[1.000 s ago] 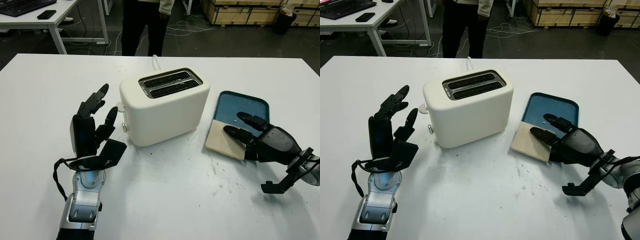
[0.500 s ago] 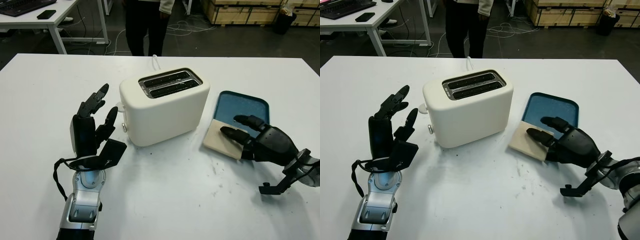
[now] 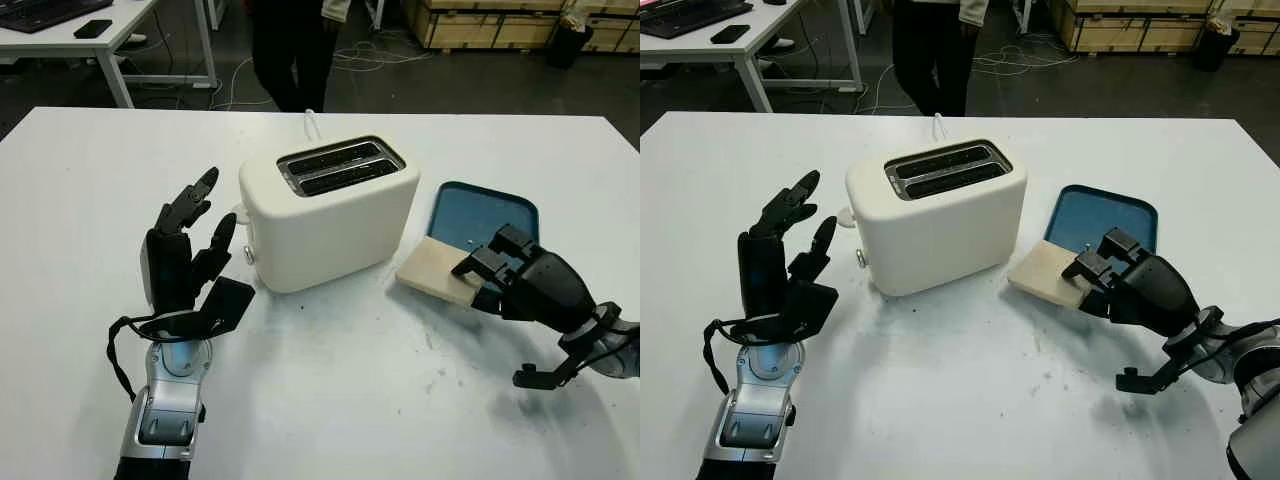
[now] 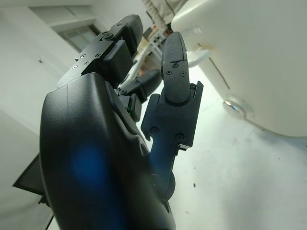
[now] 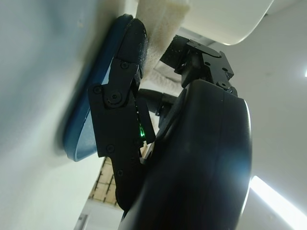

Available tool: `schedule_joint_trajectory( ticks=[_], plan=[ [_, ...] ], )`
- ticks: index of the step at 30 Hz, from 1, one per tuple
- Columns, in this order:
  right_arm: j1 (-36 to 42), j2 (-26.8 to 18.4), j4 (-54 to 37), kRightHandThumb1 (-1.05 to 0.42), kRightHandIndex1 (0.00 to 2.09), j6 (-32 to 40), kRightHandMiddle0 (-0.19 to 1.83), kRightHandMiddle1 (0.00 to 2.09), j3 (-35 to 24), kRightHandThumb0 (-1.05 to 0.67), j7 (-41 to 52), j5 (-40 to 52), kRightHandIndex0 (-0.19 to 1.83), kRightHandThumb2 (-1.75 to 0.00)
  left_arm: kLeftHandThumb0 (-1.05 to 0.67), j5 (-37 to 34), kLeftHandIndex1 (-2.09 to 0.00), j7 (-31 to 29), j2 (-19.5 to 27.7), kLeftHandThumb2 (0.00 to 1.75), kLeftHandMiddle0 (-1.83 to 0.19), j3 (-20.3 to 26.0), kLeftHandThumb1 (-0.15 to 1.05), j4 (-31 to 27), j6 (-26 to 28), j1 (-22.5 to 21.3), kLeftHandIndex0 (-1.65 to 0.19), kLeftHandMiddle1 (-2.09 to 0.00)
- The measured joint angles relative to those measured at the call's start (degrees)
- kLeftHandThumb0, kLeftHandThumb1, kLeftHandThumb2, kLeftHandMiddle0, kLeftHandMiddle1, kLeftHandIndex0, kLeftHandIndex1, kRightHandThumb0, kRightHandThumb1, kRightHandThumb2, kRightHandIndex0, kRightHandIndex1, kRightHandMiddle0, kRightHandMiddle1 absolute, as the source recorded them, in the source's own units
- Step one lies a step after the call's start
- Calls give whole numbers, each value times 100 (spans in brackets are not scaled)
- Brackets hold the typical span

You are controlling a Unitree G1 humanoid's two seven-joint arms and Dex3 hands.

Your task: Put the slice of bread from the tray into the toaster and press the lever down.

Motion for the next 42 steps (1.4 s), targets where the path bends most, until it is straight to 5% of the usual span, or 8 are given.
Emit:
schedule_joint_trajectory(
  ticks=[7,16,28,33,38,42],
  plan=[
    [24,2,16,-92,175,-4,0,167,-215,-65,243,175,23,-73,-39,1,0,-2,-1,36,-33,-2,92,0,1,8,-64,-91],
    [85,56,-131,-92,175,221,0,175,-759,-68,917,730,0,-99,-38,27,0,-5,-8,37,-33,-3,92,0,10,18,-63,-91],
    [199,29,-612,-92,175,-62,0,175,-1756,-74,2337,1733,2,-88,-38,-20,0,-5,-23,36,-33,-17,92,9,9,27,-64,-91],
    [198,-13,-736,-92,175,-119,0,175,-1931,-69,2635,1819,12,-85,-37,-16,0,-5,-23,36,-34,-16,92,9,9,27,-64,-91],
    [73,-59,-663,-92,175,-513,23,175,-2454,-75,4109,2734,77,-80,-38,-24,0,-6,-23,37,-33,-15,92,9,9,26,-63,-92],
    [-156,-134,-666,-92,175,-517,32,175,-2938,-77,5394,3497,84,-75,-37,-6,0,-6,-22,37,-32,-16,92,9,10,26,-63,-93]
  ],
)
